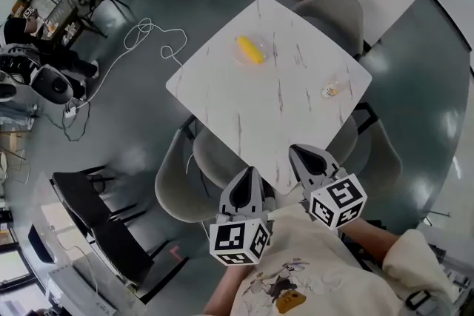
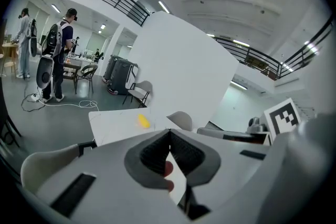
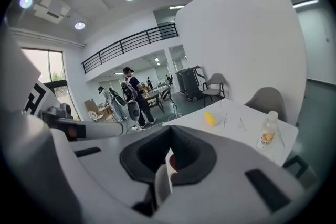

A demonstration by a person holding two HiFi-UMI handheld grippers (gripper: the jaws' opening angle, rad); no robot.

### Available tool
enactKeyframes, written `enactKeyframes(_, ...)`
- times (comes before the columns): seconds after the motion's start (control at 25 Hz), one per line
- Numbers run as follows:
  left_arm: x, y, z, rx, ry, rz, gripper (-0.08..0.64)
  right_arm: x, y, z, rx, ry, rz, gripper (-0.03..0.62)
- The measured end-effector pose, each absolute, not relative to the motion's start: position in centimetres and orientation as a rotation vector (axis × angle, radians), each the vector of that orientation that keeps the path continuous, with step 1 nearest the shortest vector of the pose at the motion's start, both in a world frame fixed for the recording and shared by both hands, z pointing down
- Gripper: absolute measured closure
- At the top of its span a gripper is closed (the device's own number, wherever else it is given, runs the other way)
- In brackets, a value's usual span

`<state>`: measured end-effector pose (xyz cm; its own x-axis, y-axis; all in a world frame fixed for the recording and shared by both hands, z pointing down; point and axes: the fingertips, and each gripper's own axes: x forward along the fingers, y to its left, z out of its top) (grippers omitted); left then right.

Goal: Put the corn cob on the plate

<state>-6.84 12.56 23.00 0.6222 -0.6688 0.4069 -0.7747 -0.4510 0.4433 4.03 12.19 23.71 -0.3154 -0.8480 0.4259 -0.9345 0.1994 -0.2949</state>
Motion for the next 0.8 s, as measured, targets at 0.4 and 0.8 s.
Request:
enactKeyframes(0.4, -6.1, 16.6, 22.3, 2.297, -1.063, 0.263, 0.552, 2.1, 17.4, 22.5, 1.785, -2.307, 0.841, 0.588)
enactKeyframes(0.8, -5.8, 20.0, 21.9, 2.263, -1.000, 0.304, 0.552, 0.3, 21.2, 23.2, 1.747, -2.244, 0.967, 0.588)
